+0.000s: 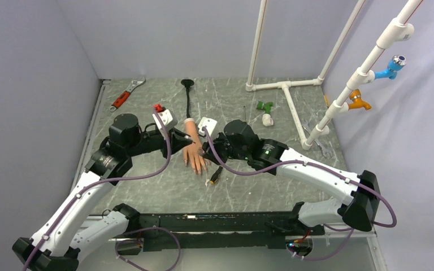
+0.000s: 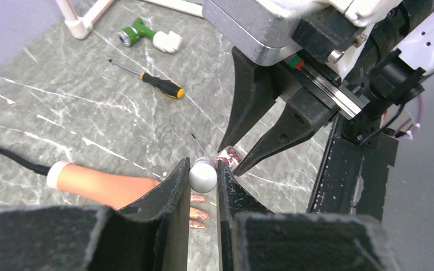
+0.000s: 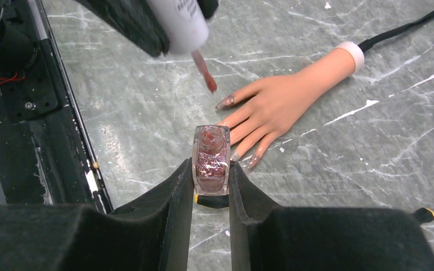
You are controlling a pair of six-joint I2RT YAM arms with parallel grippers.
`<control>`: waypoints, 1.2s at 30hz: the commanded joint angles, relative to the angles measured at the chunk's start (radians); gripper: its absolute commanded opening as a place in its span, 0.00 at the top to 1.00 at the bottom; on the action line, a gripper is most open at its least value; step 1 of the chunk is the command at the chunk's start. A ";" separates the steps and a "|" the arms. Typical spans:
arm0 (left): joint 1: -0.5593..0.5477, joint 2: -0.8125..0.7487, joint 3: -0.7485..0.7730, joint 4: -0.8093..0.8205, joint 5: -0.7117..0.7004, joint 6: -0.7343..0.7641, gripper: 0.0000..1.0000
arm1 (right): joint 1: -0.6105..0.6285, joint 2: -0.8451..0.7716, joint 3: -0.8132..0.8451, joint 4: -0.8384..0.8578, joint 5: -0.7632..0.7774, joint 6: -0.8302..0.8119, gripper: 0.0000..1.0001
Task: Paint the nails
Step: Unscrew the nail polish bottle, then paint the nail polish on the nail.
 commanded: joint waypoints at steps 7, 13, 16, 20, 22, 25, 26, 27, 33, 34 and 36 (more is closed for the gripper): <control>0.042 -0.119 -0.045 0.092 -0.127 -0.024 1.00 | -0.017 -0.020 -0.011 0.071 0.041 0.007 1.00; 0.044 -0.135 -0.057 0.086 -0.217 -0.003 1.00 | -0.030 -0.001 -0.003 0.108 0.036 0.041 1.00; 0.044 -0.129 -0.060 0.080 -0.345 -0.026 1.00 | -0.056 0.014 0.008 0.120 0.079 0.071 1.00; 0.044 -0.097 -0.051 0.055 -0.382 -0.033 1.00 | -0.101 0.016 0.011 0.135 0.102 0.106 1.00; 0.044 -0.072 -0.045 0.046 -0.367 -0.045 1.00 | -0.122 0.004 0.009 0.139 0.116 0.111 1.00; 0.044 -0.033 -0.036 0.031 -0.334 -0.080 1.00 | -0.163 -0.022 -0.008 0.143 0.127 0.139 1.00; 0.043 -0.021 -0.033 0.022 -0.328 -0.094 1.00 | -0.176 -0.032 -0.019 0.145 0.127 0.147 1.00; 0.043 -0.010 -0.031 0.013 -0.322 -0.104 1.00 | -0.192 -0.041 -0.026 0.149 0.127 0.154 1.00; 0.043 0.000 -0.111 0.023 -0.237 -0.200 1.00 | -0.252 -0.072 -0.074 0.191 0.126 0.179 1.00; 0.041 -0.004 -0.131 0.034 -0.236 -0.215 1.00 | -0.254 -0.070 -0.077 0.195 0.124 0.180 1.00; 0.029 -0.012 -0.159 0.043 -0.252 -0.234 1.00 | -0.259 -0.065 -0.076 0.199 0.118 0.181 1.00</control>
